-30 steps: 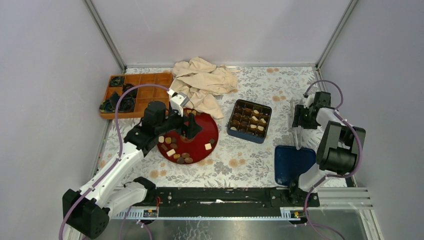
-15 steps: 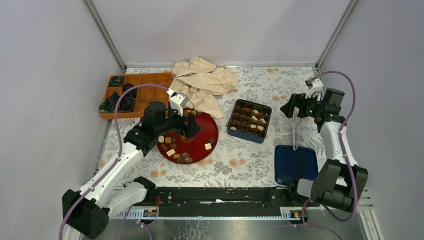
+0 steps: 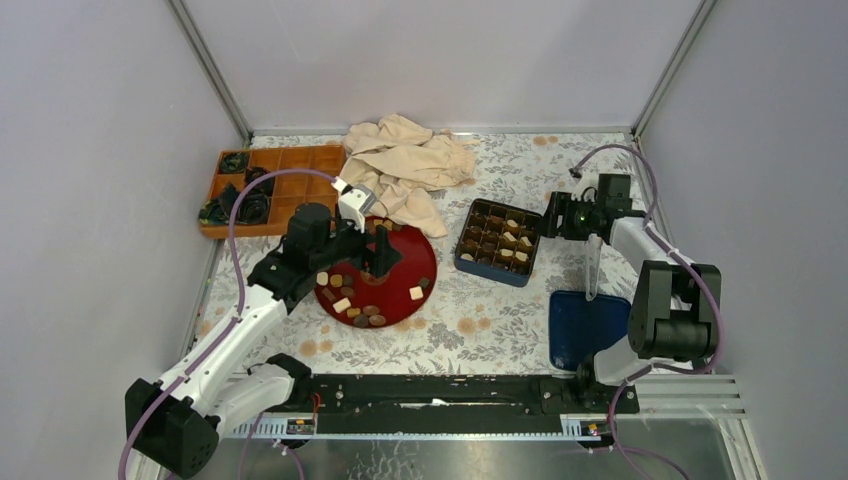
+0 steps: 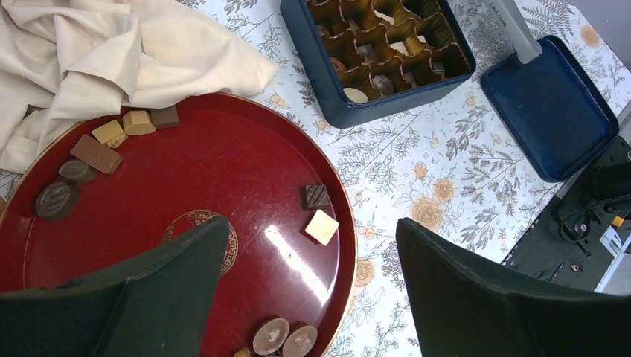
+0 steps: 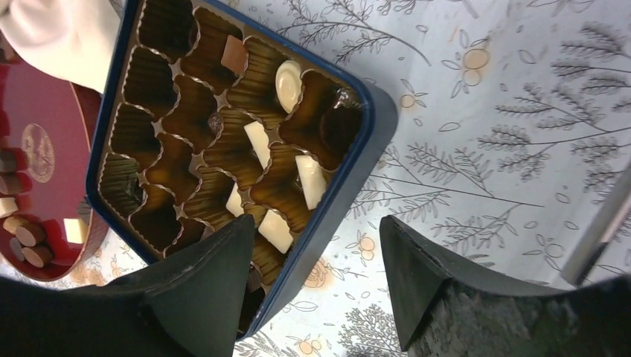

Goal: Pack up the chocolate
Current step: Place the clamp at the center of the board, then pick up the packing box from the center of the board.

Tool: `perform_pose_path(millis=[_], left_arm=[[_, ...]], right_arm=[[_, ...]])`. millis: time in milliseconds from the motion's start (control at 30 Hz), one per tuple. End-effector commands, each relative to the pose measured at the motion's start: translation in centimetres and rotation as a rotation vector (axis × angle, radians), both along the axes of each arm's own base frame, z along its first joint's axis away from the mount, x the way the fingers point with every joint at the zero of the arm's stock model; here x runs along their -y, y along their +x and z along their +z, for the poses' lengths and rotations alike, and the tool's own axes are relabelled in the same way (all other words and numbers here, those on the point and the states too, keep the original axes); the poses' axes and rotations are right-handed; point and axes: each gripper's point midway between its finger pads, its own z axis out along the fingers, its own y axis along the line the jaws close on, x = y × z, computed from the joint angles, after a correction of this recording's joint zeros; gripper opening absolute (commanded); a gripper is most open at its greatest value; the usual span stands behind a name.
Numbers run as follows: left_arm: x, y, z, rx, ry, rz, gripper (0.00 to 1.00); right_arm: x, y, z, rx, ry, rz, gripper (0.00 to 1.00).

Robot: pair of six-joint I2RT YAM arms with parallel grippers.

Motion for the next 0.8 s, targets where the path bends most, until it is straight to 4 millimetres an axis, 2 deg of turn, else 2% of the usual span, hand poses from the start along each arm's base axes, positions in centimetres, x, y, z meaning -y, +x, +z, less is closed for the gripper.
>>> perform_pose_path(millis=[0, 200, 400, 467, 600, 767], left_arm=[[-0.4, 0.3, 0.1, 0.009, -0.002, 0.023, 0.9], [-0.4, 0.4, -0.1, 0.001, 0.001, 0.027, 0.9], [-0.5, 0.4, -0.1, 0.003, 0.001, 0.029, 0.9], [-0.5, 0.4, -0.1, 0.002, 0.0, 0.028, 0.9], [-0.5, 0.4, -0.1, 0.002, 0.001, 0.029, 0.9], [-0.5, 0.5, -0.3, -0.004, 0.003, 0.03, 0.9]], right_arm=[[0.6, 1.7, -0.2, -0.013, -0.088, -0.059, 0.68], [-0.3, 2.6, -2.1, -0.079, -0.151, -0.043, 0.53], [0.3, 3.1, -2.7, -0.098, -0.193, -0.062, 0.34], [-0.7, 2.9, -3.0, -0.11, -0.199, -0.034, 0.3], [-1.0, 2.8, -3.2, -0.111, -0.232, 0.001, 0.28], [-1.5, 2.5, -3.3, -0.122, -0.276, 0.034, 0.3]])
